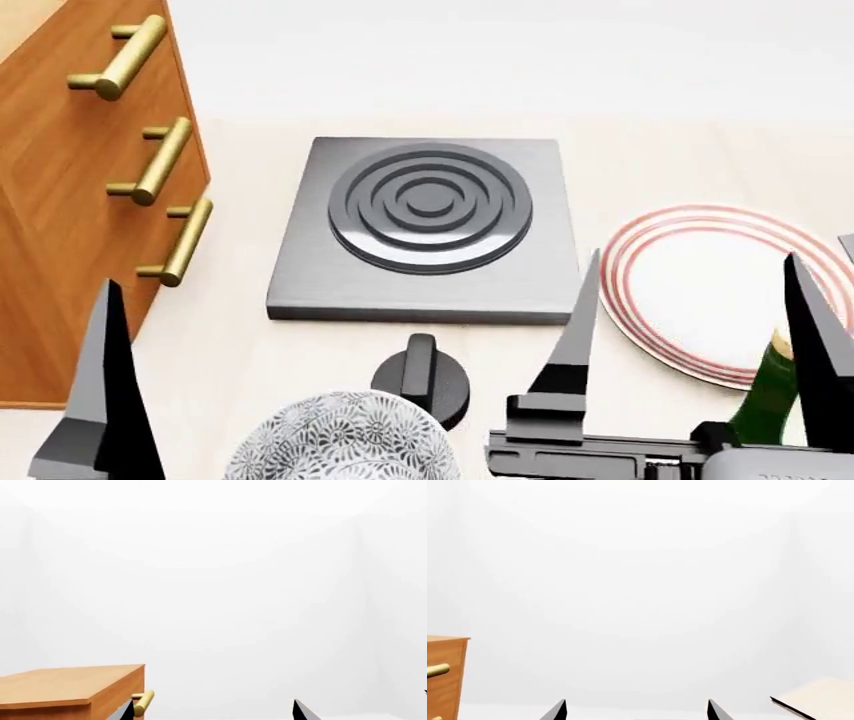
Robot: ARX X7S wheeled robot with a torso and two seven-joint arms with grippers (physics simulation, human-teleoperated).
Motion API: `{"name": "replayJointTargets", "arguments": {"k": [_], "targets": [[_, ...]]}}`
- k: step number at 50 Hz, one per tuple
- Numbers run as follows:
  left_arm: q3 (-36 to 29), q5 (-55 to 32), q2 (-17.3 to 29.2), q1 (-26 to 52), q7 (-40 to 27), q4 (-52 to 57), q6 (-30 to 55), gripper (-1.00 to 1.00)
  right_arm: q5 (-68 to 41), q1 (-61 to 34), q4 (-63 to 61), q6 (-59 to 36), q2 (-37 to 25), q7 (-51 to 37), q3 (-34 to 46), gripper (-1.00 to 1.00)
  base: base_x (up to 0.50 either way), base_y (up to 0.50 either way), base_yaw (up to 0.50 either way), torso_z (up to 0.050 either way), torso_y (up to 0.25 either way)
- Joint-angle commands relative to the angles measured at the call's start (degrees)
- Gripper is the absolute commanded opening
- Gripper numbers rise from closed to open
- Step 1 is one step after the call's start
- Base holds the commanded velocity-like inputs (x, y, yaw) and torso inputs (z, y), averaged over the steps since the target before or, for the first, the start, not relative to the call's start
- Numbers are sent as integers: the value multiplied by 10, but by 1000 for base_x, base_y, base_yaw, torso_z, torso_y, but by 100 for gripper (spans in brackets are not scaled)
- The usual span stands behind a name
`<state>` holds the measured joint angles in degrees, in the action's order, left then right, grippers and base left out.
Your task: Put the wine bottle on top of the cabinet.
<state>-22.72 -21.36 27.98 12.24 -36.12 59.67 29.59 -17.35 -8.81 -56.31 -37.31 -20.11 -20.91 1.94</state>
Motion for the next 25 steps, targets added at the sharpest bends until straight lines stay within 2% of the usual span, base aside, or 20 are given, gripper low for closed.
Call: {"name": "replayJointTargets", "arguments": {"k": [1,11,25], "targets": [[-19,-26,28,20,-39,1,-8,100,-28,1,4,-14,-22,-5,-62,100,0,0,0,0,0],[-28,-35,45,25,-56,-2,-21,100,-35,-14,20,-27,-42,-7,-84,100,0,0,0,0,0],[-44,-50,66,40,-81,-3,-30,100,-8,10,95,31,-31,3,-60,100,0,0,0,0,0]]}}
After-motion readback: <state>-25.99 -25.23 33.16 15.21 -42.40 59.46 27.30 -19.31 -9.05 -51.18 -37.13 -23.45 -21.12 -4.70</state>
